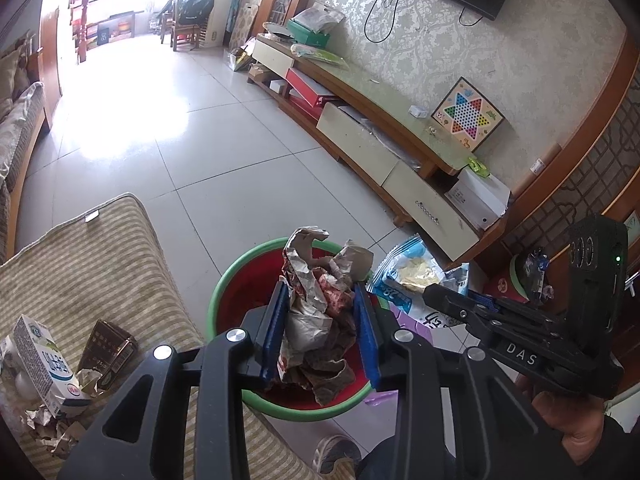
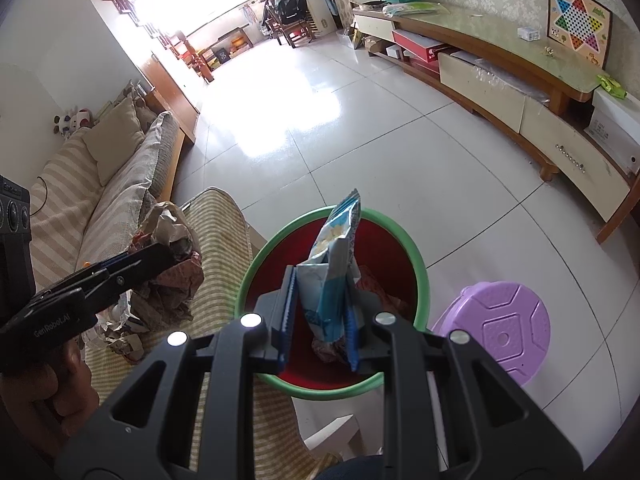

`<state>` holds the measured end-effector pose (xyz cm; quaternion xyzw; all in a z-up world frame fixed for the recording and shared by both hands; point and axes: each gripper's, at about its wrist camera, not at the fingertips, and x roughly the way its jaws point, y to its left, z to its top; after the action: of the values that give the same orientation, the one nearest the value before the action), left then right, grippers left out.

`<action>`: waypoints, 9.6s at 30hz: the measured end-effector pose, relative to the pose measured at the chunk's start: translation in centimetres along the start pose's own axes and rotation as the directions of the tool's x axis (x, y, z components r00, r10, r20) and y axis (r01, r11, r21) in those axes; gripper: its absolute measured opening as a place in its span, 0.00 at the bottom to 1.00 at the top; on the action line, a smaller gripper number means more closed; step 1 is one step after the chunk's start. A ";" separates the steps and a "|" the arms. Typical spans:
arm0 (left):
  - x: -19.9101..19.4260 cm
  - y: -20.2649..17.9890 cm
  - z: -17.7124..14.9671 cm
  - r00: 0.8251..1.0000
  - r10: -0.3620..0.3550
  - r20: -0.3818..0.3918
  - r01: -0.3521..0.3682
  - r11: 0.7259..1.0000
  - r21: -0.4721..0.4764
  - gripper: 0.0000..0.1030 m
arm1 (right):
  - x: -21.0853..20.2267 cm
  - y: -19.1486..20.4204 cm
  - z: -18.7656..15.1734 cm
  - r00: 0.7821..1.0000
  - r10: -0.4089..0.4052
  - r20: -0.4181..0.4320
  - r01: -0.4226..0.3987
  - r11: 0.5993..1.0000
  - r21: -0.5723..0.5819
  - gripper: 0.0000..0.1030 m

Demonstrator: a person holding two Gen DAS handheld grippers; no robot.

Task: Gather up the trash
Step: 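Carry both items over the red bin and open both tools to drop them, then move both tools back over the table, then grasp the clear water bottle with the left tool while the right tool grasps the white printed carton, then carry both items over the red bin and open both tools to drop them, then move both tools back over the table, then grasp the orange plastic bag with the left tool while the right tool grasps the dark wrapper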

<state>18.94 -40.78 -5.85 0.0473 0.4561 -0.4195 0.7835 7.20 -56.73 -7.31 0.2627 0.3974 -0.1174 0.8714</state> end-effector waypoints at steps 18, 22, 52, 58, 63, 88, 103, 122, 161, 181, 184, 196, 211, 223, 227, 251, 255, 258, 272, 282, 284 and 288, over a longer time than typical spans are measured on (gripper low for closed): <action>-1.5 2.6 -0.7 0.999 -0.024 0.035 0.027 0.995 -0.093 0.75 | 0.1 1.5 -0.4 0.999 -0.033 0.021 0.034 0.999 -0.043 0.77; -2.8 3.2 -1.2 0.999 0.001 0.048 0.003 0.995 -0.095 0.77 | -0.4 2.6 -0.4 0.999 -0.040 0.037 0.042 0.997 -0.066 0.88; -22.2 18.5 -15.8 0.925 0.367 0.098 -0.320 0.892 -0.319 0.92 | -1.1 20.4 -7.2 0.998 0.054 -0.022 -0.059 0.945 -0.321 0.95; -23.6 22.1 -18.2 0.918 0.389 0.076 -0.337 0.868 -0.365 0.92 | 0.3 24.5 -8.8 0.996 0.065 -0.060 -0.083 0.921 -0.381 0.95; -23.5 24.6 -18.9 0.916 0.399 0.039 -0.360 0.863 -0.355 0.92 | 1.6 27.1 -9.6 0.994 0.069 -0.085 -0.098 0.905 -0.414 0.95; -12.8 30.8 -13.6 0.840 0.476 -0.259 -0.420 0.874 0.243 0.92 | 16.5 34.1 -8.0 0.958 -0.058 -0.280 -0.106 0.836 -0.538 0.91; -8.6 30.2 -14.1 0.787 0.493 -0.371 -0.341 0.849 0.404 0.83 | 22.2 34.7 -8.6 0.895 -0.143 -0.422 -0.144 0.804 -0.578 0.52; -13.6 27.7 -15.3 0.837 0.423 -0.348 -0.366 0.905 0.218 0.51 | 19.1 34.9 -7.3 0.930 -0.094 -0.356 -0.148 0.790 -0.595 0.36; -16.2 11.6 -7.4 0.969 0.246 0.033 -0.246 0.969 -0.013 0.50 | -0.6 18.7 -2.0 0.998 0.008 -0.064 -0.031 0.932 -0.360 0.36; -5.1 2.9 -3.3 0.998 0.027 -0.048 -0.025 0.999 0.041 0.50 | -0.6 5.2 -0.4 0.997 -0.054 -0.055 0.045 0.989 -0.144 0.36; -3.2 2.1 -2.7 0.998 0.007 -0.063 -0.005 1.000 0.029 0.50 | -0.2 3.4 -0.3 0.997 -0.048 -0.064 0.041 0.993 -0.106 0.36; 1.6 0.3 -1.4 0.994 0.020 -0.106 -0.021 1.000 -0.009 0.50 | 2.4 0.4 -0.1 0.995 -0.050 -0.088 0.045 0.997 -0.058 0.36; 1.2 2.4 -0.4 0.998 -0.021 -0.064 0.013 0.993 -0.119 0.64 | 4.8 0.4 -0.6 0.988 -0.076 -0.131 0.067 0.995 -0.075 0.52; -2.8 5.1 -1.6 1.000 0.018 -0.022 -0.022 0.986 -0.168 0.82 | 3.2 2.8 -0.8 0.992 -0.089 -0.084 0.077 0.987 -0.139 0.90; -4.8 6.0 -2.3 1.000 0.027 0.000 -0.026 0.983 -0.182 0.88 | 2.6 4.3 -1.1 0.993 -0.084 -0.078 0.070 0.984 -0.161 0.92; -21.3 23.9 -14.2 0.934 0.355 0.048 -0.307 0.864 -0.399 0.92 | 5.2 22.5 -6.8 0.991 -0.034 -0.127 -0.017 0.925 -0.380 0.95; -22.9 28.1 -15.9 0.915 0.403 0.033 -0.344 0.818 -0.461 0.92 | 7.5 24.1 -7.2 0.986 -0.036 -0.165 -0.022 0.941 -0.337 0.95; -23.3 31.3 -16.6 0.905 0.425 0.011 -0.361 0.783 -0.506 0.92 | 9.5 25.1 -7.5 0.982 -0.047 -0.183 -0.012 0.952 -0.305 0.95; -19.0 40.8 -15.0 0.893 0.445 -0.075 -0.406 0.719 -0.565 0.92 | 17.1 26.5 -7.2 0.958 -0.124 -0.257 0.071 0.976 -0.205 0.95; -15.1 45.5 -14.7 0.891 0.430 -0.144 -0.414 0.644 -0.643 0.92 | 20.7 26.4 -7.5 0.938 -0.188 -0.290 0.138 0.973 -0.185 0.95; -14.4 46.0 -14.7 0.889 0.430 -0.159 -0.423 0.635 -0.646 0.92 | 21.3 26.4 -7.6 0.934 -0.201 -0.296 0.146 0.969 -0.197 0.95; -13.3 46.2 -14.6 0.886 0.428 -0.178 -0.436 0.640 -0.633 0.92 | 22.1 26.1 -7.8 0.928 -0.215 -0.304 0.159 0.967 -0.200 0.95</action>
<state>38.34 3.84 -18.53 -0.1208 0.5533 -0.0324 0.8235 27.57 -30.52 -18.72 0.1634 0.5667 -0.1207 0.7985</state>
